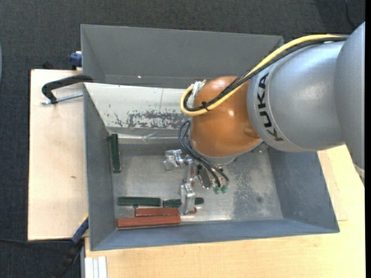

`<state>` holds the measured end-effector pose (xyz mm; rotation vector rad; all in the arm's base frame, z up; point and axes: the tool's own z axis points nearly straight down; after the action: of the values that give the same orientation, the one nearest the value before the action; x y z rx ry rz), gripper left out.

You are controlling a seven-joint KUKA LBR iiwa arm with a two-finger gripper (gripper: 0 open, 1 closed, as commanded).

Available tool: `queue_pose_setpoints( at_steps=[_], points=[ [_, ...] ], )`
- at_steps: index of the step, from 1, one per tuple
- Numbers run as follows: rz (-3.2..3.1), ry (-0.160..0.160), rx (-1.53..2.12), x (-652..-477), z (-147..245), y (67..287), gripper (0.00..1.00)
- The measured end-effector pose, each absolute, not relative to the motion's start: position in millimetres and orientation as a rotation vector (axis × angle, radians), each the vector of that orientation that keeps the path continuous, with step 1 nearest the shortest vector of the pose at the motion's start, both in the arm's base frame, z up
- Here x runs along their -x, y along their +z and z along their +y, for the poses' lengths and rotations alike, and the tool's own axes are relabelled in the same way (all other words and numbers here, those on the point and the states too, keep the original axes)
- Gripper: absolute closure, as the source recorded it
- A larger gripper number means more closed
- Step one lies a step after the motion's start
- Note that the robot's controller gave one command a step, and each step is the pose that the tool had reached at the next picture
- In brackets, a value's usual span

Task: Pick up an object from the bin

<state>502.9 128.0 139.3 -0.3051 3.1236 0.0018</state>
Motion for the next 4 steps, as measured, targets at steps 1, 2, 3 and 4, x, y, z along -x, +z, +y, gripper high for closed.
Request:
queue_pose_setpoints(
  at_steps=[1, 2, 3, 4],
  points=[
    [3.111, 0.002, 0.433, -520.7, 44, 71, 1.0],
    [3.111, 0.002, 0.434, -520.7, 44, 71, 1.0],
    [3.094, 0.001, 0.511, -512.6, 21, 215, 1.0],
    [3.095, 0.002, 0.512, -512.2, 21, 214, 0.0]
  ],
)
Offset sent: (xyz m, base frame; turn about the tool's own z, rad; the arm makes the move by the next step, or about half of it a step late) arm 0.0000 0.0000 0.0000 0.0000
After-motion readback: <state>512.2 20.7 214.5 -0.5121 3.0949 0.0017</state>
